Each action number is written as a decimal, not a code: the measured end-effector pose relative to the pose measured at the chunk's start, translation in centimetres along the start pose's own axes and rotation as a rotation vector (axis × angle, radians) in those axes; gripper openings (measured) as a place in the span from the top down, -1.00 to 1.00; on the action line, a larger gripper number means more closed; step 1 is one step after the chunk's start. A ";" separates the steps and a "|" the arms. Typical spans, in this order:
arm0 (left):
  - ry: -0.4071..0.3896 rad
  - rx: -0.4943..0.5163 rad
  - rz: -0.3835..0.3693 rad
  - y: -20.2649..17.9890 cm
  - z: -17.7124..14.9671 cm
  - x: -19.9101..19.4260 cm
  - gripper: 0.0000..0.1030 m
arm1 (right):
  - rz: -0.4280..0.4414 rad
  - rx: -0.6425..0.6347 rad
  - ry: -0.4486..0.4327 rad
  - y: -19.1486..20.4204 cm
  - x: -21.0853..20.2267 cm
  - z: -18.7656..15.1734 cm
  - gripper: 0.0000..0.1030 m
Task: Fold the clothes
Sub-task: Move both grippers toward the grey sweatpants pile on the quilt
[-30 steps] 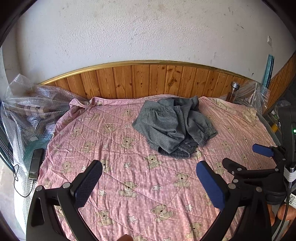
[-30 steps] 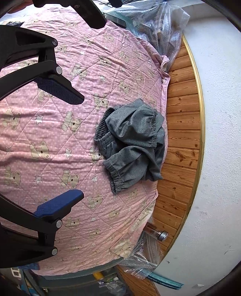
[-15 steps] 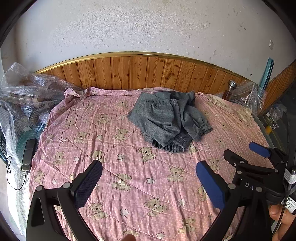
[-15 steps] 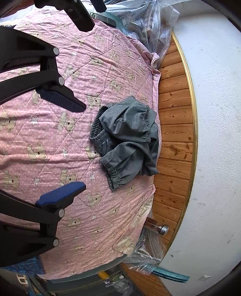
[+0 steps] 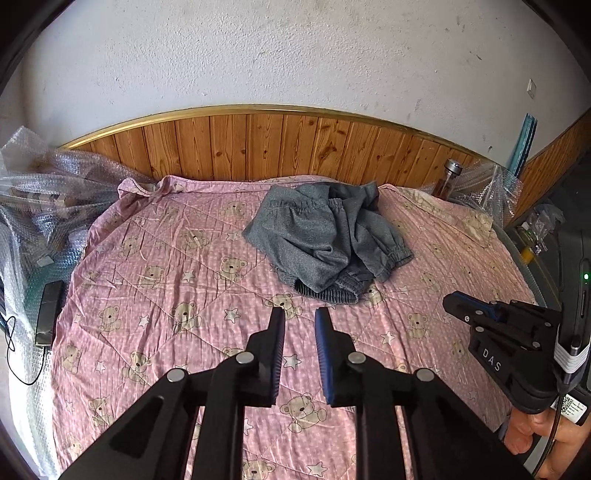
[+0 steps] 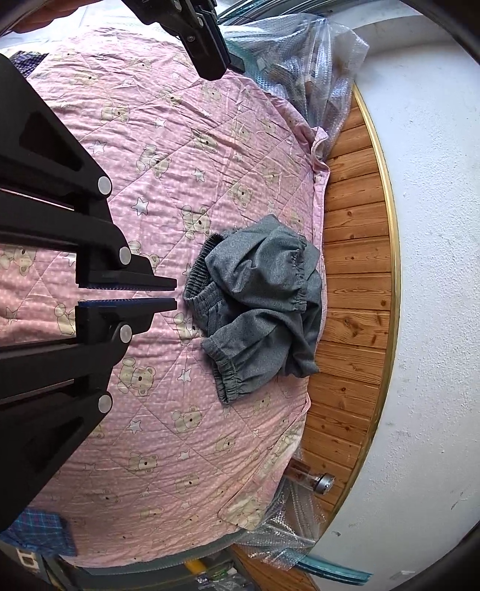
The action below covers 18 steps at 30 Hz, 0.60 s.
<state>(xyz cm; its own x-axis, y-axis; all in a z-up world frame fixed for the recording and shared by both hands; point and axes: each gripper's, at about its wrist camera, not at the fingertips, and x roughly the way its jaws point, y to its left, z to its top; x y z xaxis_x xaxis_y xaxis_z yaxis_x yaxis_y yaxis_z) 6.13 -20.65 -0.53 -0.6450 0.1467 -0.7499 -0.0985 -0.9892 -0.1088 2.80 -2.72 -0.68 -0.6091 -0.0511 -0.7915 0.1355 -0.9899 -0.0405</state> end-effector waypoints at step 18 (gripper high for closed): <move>0.009 -0.070 -0.040 0.3 0.2 2.2 -0.97 | 0.002 0.044 0.057 -2.0 2.7 0.2 -0.14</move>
<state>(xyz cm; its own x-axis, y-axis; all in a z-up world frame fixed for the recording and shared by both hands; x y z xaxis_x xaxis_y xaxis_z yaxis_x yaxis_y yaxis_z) 4.51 -20.59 -2.05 -0.6345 0.1861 -0.7502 -0.0701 -0.9804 -0.1840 0.73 -0.95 -2.59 -0.5630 -0.0468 -0.8251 0.1018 -0.9947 -0.0131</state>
